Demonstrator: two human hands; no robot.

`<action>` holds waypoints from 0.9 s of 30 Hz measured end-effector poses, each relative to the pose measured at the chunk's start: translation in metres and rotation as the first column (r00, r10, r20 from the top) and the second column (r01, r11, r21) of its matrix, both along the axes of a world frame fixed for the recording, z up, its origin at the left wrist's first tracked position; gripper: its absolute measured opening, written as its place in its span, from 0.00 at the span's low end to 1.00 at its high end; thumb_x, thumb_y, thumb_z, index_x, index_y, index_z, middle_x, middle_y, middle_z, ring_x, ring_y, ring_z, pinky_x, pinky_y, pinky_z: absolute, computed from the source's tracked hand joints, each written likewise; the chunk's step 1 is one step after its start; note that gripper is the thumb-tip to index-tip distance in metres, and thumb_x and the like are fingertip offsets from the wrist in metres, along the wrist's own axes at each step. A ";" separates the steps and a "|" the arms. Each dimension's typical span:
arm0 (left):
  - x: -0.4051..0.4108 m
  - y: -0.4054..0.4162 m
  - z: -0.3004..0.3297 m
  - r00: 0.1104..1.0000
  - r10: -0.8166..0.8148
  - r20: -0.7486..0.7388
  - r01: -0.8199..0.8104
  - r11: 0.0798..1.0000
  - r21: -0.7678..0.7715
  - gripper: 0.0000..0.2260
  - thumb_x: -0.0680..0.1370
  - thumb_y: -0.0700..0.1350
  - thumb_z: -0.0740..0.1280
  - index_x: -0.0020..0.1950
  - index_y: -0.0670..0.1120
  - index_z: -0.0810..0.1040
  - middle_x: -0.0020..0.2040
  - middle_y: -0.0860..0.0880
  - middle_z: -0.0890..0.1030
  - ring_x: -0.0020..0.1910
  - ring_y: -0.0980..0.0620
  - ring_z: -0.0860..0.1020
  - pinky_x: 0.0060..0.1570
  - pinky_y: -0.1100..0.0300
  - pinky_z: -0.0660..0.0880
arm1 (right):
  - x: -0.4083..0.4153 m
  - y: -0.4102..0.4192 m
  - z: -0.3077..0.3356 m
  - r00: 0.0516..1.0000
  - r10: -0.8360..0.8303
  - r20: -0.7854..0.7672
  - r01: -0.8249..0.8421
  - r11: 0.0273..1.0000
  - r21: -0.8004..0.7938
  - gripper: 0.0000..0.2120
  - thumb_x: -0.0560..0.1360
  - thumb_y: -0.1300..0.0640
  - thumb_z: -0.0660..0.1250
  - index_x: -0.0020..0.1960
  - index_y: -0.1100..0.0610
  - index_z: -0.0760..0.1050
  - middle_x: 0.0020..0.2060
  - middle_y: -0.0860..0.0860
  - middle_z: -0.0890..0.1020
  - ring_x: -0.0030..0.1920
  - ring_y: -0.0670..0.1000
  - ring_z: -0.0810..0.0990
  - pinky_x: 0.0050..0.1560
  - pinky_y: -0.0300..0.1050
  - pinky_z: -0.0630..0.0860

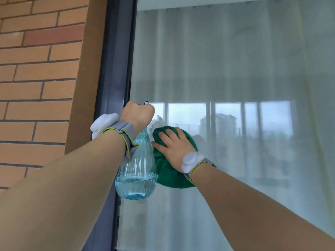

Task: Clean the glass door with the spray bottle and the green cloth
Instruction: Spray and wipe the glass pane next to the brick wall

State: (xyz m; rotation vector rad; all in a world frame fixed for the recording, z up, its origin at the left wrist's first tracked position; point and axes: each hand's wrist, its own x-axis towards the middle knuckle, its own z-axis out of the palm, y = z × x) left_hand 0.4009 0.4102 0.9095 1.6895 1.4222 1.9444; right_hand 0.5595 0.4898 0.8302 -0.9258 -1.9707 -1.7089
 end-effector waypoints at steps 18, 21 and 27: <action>0.128 0.009 -0.019 0.978 -0.209 0.019 0.210 0.976 -0.057 0.25 0.64 0.51 0.60 0.56 0.44 0.83 0.49 0.36 0.85 0.52 0.34 0.84 0.56 0.40 0.82 | 0.168 -0.097 0.034 0.960 -0.279 0.001 0.235 0.807 -0.542 0.23 0.78 0.49 0.60 0.72 0.49 0.65 0.60 0.52 0.72 0.55 0.56 0.74 0.51 0.48 0.73; 0.165 -0.004 -0.027 0.970 -0.237 0.056 0.240 0.968 -0.075 0.26 0.62 0.49 0.59 0.56 0.43 0.83 0.52 0.36 0.85 0.54 0.33 0.84 0.56 0.42 0.81 | 0.203 -0.102 0.038 0.952 -0.208 -0.223 0.079 0.875 -0.478 0.25 0.75 0.50 0.64 0.68 0.54 0.61 0.58 0.53 0.72 0.53 0.56 0.72 0.53 0.52 0.72; 0.220 -0.017 -0.010 0.978 -0.209 0.023 0.210 0.975 -0.075 0.22 0.64 0.45 0.60 0.51 0.36 0.82 0.49 0.37 0.85 0.49 0.36 0.84 0.43 0.55 0.77 | 0.220 -0.083 0.011 0.950 0.039 -0.310 -0.134 0.947 -0.293 0.22 0.69 0.50 0.70 0.58 0.59 0.68 0.53 0.55 0.70 0.50 0.56 0.71 0.50 0.48 0.71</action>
